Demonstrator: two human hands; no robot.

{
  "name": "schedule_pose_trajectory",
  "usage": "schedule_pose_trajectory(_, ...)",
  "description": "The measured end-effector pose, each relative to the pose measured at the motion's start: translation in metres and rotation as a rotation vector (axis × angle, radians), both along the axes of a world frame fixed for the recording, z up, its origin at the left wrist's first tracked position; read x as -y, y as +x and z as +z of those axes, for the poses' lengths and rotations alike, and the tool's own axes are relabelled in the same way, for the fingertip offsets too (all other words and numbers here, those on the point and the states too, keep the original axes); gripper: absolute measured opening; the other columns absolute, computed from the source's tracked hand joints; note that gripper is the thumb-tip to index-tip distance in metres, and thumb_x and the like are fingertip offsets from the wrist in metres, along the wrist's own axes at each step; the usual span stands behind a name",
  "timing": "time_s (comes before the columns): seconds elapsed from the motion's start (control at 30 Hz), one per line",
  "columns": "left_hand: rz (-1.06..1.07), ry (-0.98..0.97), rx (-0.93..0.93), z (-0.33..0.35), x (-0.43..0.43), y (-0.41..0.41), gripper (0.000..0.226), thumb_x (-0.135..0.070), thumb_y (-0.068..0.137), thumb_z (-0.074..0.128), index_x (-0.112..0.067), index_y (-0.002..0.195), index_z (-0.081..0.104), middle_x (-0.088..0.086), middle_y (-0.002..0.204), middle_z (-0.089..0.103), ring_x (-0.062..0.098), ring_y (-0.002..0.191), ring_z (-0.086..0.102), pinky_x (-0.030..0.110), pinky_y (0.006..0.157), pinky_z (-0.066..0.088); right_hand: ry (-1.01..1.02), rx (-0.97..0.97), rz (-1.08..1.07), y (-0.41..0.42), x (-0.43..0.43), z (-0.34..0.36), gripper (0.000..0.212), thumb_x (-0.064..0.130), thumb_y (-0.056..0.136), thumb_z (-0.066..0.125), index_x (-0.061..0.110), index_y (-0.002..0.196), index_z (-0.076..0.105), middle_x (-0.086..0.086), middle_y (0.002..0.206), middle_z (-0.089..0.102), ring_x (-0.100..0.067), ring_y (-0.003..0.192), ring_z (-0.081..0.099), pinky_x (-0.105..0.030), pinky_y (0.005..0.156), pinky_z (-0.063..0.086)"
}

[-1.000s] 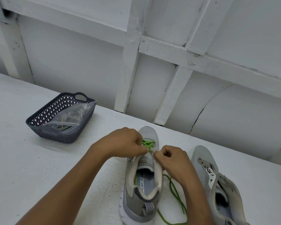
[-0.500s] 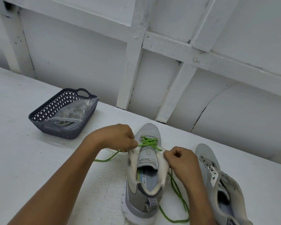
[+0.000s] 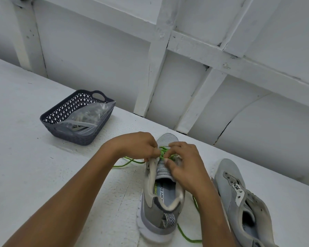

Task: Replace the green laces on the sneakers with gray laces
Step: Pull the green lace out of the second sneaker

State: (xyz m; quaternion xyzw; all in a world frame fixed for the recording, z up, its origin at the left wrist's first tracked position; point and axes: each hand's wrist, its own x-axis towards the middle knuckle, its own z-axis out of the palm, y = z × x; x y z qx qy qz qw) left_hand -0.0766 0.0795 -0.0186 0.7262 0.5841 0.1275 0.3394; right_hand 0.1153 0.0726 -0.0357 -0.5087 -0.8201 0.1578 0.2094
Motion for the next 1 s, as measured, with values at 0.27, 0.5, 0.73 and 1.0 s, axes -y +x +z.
schedule_pose_trajectory(0.27, -0.013, -0.003, 0.019, -0.002, -0.002, 0.0, 0.029, -0.028, 0.092, 0.053, -0.016, 0.068, 0.064, -0.003, 0.07, 0.069, 0.001, 0.052, 0.051, 0.023, 0.058, 0.04, -0.194, -0.688, -0.555, 0.0, -0.006, -0.007, 0.018, 0.011, 0.094, 0.057, 0.025, 0.083, 0.057, 0.009, 0.09, 0.061, -0.017, 0.091, 0.056, -0.026, 0.073, 0.041)
schedule_pose_trajectory(0.5, 0.007, -0.04, 0.054, 0.0, 0.0, 0.002, 0.029, -0.026, 0.092, 0.053, -0.005, 0.079, 0.069, -0.002, 0.069, 0.069, 0.013, 0.063, 0.055, 0.027, 0.066, 0.045, 0.088, -0.206, -0.2, 0.003, -0.002, 0.008, 0.015, 0.02, 0.086, 0.069, 0.033, 0.093, 0.071, 0.015, 0.117, 0.058, -0.008, 0.118, 0.038, -0.02, 0.095, 0.028)
schedule_pose_trajectory(0.73, 0.002, -0.035, 0.051, 0.004, 0.003, 0.004, 0.028, -0.024, 0.093, 0.053, -0.009, 0.073, 0.065, -0.004, 0.066, 0.064, 0.011, 0.055, 0.049, 0.023, 0.054, 0.04, -0.044, 0.216, -0.08, -0.009, -0.001, 0.008, 0.003, 0.029, 0.086, 0.068, 0.031, 0.086, 0.07, 0.016, 0.129, 0.058, -0.014, 0.125, 0.04, -0.028, 0.093, 0.031)
schedule_pose_trajectory(1.0, 0.009, -0.056, 0.083, 0.005, 0.004, 0.003, 0.029, -0.025, 0.093, 0.053, -0.013, 0.068, 0.062, -0.007, 0.06, 0.061, 0.009, 0.051, 0.048, 0.021, 0.053, 0.04, -0.386, -1.035, -0.195, -0.005, 0.004, 0.027, 0.019, 0.012, 0.104, 0.044, 0.013, 0.087, 0.05, 0.003, 0.071, 0.072, -0.017, 0.074, 0.069, -0.029, 0.079, 0.054)
